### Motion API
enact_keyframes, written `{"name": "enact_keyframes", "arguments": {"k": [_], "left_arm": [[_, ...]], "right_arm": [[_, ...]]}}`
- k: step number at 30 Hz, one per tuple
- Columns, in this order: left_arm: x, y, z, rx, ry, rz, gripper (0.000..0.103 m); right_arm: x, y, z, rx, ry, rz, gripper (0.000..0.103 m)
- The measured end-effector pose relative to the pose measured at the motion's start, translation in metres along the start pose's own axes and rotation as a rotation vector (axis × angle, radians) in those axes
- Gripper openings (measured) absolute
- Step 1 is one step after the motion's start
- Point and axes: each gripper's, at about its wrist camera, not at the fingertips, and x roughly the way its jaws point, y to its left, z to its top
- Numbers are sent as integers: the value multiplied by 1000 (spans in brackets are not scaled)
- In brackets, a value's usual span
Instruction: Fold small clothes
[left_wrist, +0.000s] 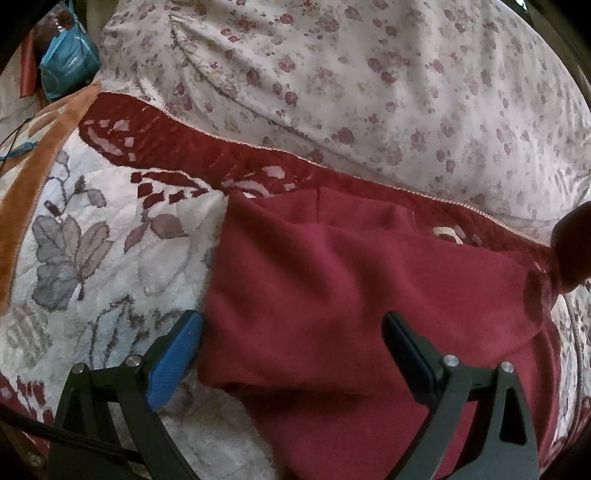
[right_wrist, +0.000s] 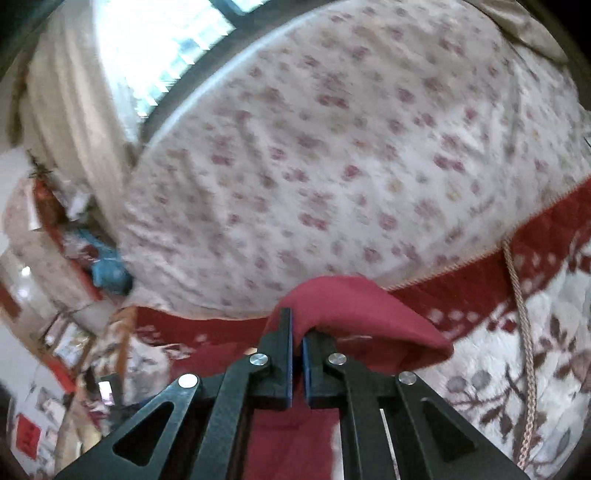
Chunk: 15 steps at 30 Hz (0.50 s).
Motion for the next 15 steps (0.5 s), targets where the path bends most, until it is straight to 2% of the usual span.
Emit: {"name": "enact_keyframes", "arguments": {"k": [5, 9, 12, 15], "left_arm": [[-10, 12, 2, -55, -21, -28, 97], [-21, 21, 5, -95, -46, -53, 97], [-28, 32, 6, -129, -65, -58, 97], [-32, 46, 7, -182, -73, -75, 97]], "right_arm": [[-8, 65, 3, -174, 110, 194, 5], [10, 132, -10, -369, 248, 324, 5], [44, 184, -27, -515, 370, 384, 5], [99, 217, -47, -577, 507, 406, 5]]}}
